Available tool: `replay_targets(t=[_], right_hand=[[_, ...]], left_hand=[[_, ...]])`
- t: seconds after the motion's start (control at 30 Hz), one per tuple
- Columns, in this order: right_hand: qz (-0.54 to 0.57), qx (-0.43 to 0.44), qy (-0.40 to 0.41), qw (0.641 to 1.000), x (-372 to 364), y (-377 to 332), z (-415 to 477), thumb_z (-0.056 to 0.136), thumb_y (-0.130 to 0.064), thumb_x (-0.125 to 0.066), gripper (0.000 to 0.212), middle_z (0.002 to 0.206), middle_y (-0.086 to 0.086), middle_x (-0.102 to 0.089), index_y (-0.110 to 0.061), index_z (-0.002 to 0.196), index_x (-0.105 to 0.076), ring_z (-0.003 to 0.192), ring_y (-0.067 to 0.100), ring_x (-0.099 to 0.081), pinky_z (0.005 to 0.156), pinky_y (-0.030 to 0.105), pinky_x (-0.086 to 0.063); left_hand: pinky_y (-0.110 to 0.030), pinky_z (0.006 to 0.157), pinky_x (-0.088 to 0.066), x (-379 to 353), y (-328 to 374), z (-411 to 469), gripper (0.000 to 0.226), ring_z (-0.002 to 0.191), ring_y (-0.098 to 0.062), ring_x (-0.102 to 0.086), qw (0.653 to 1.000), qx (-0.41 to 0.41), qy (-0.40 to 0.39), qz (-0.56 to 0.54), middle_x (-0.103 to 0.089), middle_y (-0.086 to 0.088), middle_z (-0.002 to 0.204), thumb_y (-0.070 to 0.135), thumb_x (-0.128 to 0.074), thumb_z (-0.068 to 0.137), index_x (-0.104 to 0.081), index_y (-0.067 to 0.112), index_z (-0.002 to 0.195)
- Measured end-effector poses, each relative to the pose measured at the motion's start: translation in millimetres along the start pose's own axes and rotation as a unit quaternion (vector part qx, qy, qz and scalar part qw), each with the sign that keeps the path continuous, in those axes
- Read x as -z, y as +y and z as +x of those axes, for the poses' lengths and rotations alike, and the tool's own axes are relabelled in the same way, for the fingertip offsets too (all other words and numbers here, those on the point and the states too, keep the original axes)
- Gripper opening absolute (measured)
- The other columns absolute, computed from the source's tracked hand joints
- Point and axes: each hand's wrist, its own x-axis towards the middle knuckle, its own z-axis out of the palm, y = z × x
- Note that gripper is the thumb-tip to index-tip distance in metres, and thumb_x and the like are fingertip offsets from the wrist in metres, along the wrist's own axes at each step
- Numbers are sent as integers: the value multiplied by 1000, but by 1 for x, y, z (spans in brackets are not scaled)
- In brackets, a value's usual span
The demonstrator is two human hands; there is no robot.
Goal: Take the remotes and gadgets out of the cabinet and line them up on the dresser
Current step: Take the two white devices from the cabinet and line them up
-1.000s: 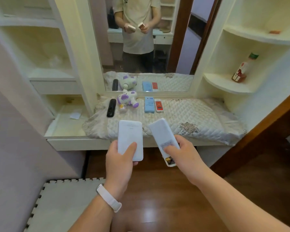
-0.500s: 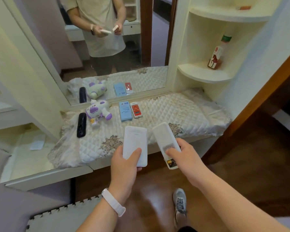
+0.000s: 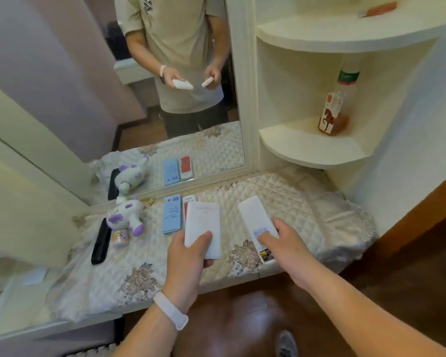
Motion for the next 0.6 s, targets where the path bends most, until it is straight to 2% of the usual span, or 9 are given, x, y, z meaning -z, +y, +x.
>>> replay_targets(t=[0.07,0.23,0.37,0.47,0.6], right_hand=[[-9,-6,-9,1000,11,-1,17,91,-15,-57,10,99,2,-68,-23,97,-60,88,20,-66,59,24,-49],[-7,-33,-40,999,16,4,57,92,-17,-57,8,99,4,-67,-22,96,-59,86,20,-65,60,28,-51],[-10,-67,-58,996,5,9,89,92,-19,-56,19,104,2,-66,-20,111,-58,93,21,-65,72,35,-53],[-28,-97,-61,993,-4,16,115,92,-21,-57,18,104,5,-66,-18,110,-58,93,24,-65,73,39,-54],[-48,-140,-70,986,-21,21,153,95,-22,-53,21,105,2,-65,-17,115,-56,88,19,-63,64,29,-49]], left_hand=[[-25,51,-50,-14,-2,8,16,74,-19,-63,1000,18,3,-8,-67,-6,93,10,-61,91,-62,17,105],[-27,52,-49,-25,-9,36,18,75,-22,-63,998,53,28,-10,-68,-11,96,9,-59,91,-63,17,106],[-27,52,-50,-26,-20,69,21,77,-22,-63,997,72,42,-5,-68,-12,98,6,-55,91,-63,13,110],[-26,54,-51,-29,-32,97,25,81,-23,-63,994,95,45,-7,-66,-10,101,4,-52,90,-60,13,112],[-29,59,-55,-36,-47,138,29,93,-26,-64,992,124,26,-11,-65,-5,107,5,-53,92,-56,19,117]])
